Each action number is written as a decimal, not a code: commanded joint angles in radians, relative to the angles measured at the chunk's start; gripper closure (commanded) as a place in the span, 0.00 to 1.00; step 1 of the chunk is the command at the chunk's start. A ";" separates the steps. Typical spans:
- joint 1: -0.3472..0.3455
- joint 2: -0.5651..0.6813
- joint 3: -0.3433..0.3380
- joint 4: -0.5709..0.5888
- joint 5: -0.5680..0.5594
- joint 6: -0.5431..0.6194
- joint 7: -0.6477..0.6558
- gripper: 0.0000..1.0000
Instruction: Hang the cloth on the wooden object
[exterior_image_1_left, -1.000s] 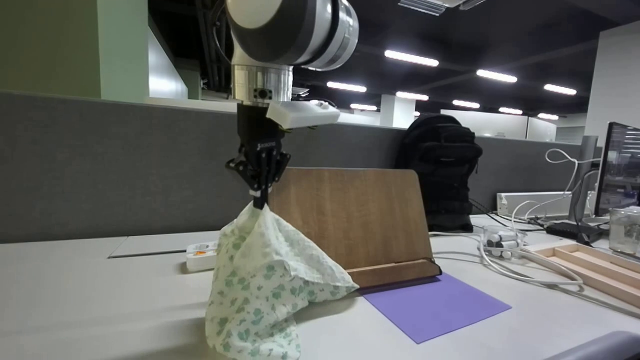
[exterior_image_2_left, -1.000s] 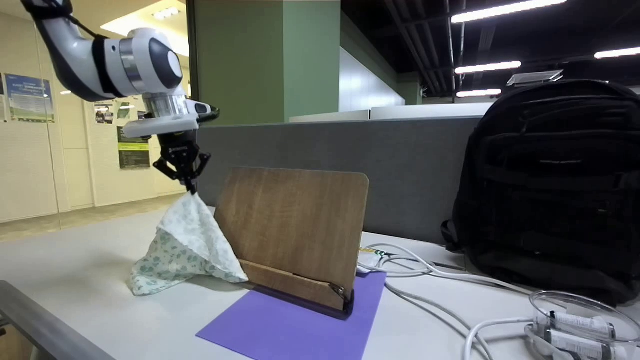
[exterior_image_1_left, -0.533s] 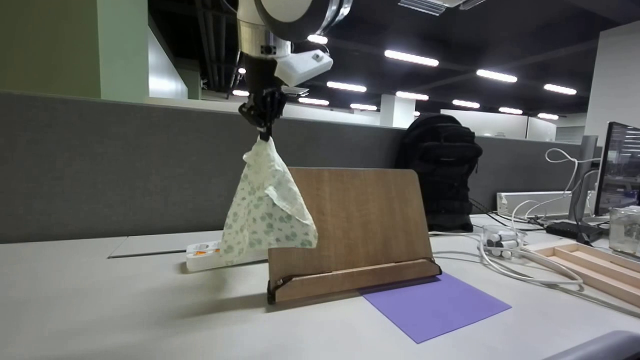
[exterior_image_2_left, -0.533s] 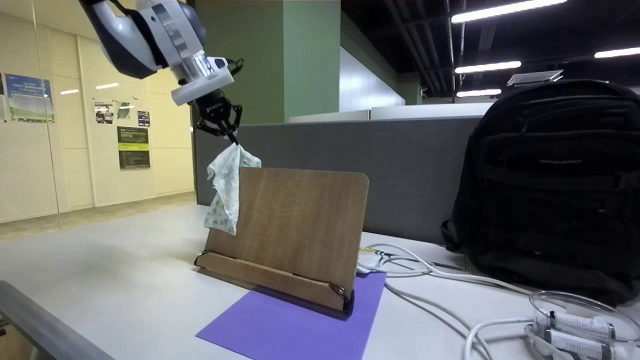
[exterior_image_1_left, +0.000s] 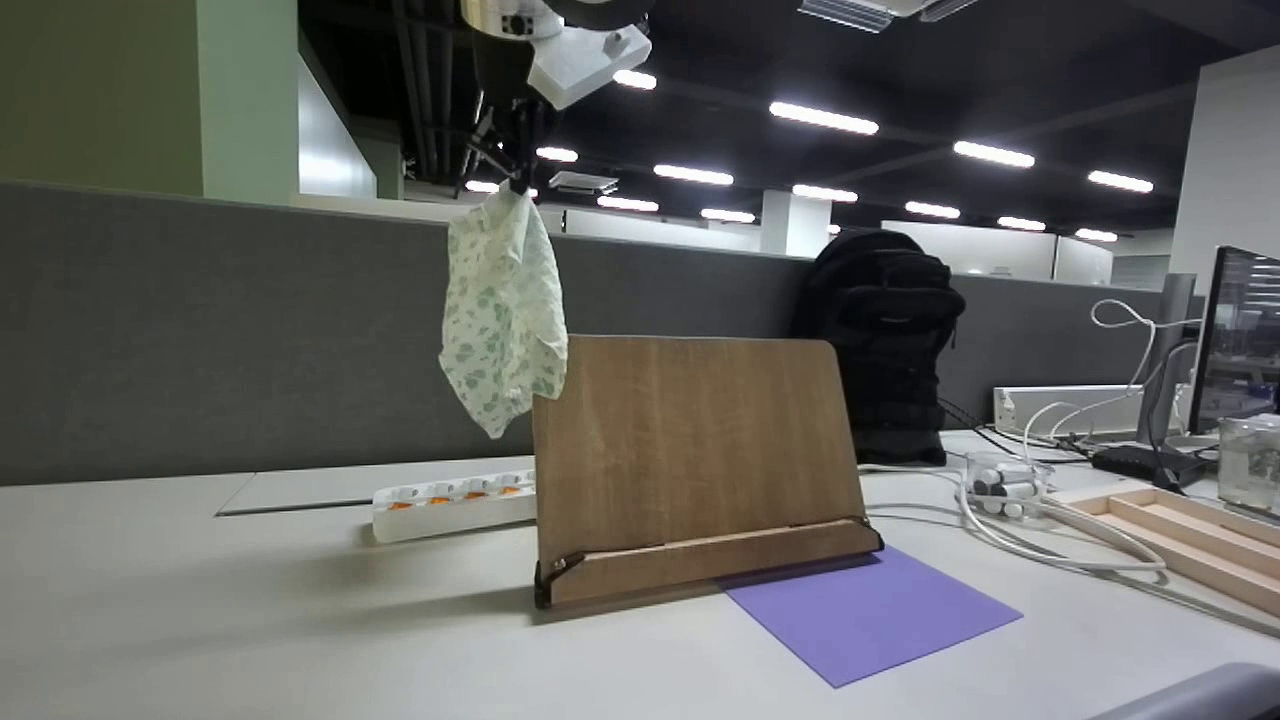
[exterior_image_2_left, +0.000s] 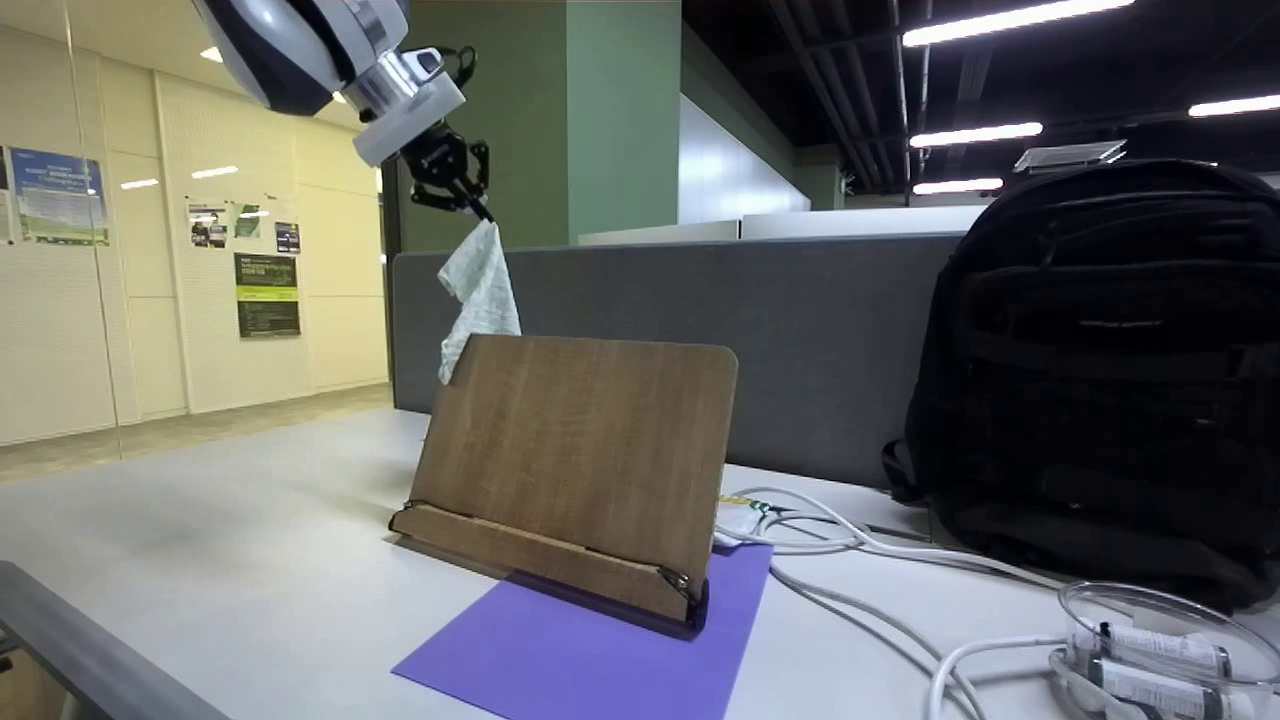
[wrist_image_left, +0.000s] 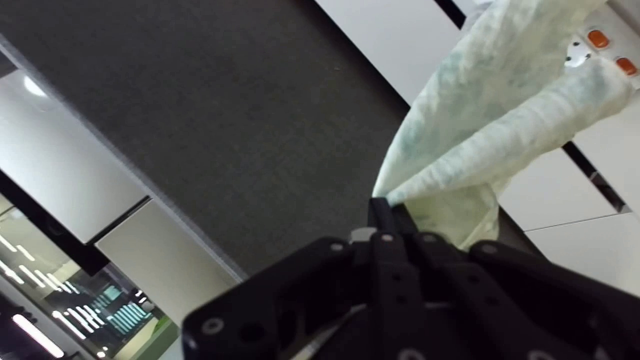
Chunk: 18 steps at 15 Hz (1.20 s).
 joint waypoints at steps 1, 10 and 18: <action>0.001 -0.064 -0.029 -0.006 -0.145 -0.073 0.191 1.00; -0.087 -0.100 0.020 -0.019 -0.158 -0.153 0.254 0.99; -0.100 -0.209 0.036 -0.081 -0.070 -0.263 0.212 1.00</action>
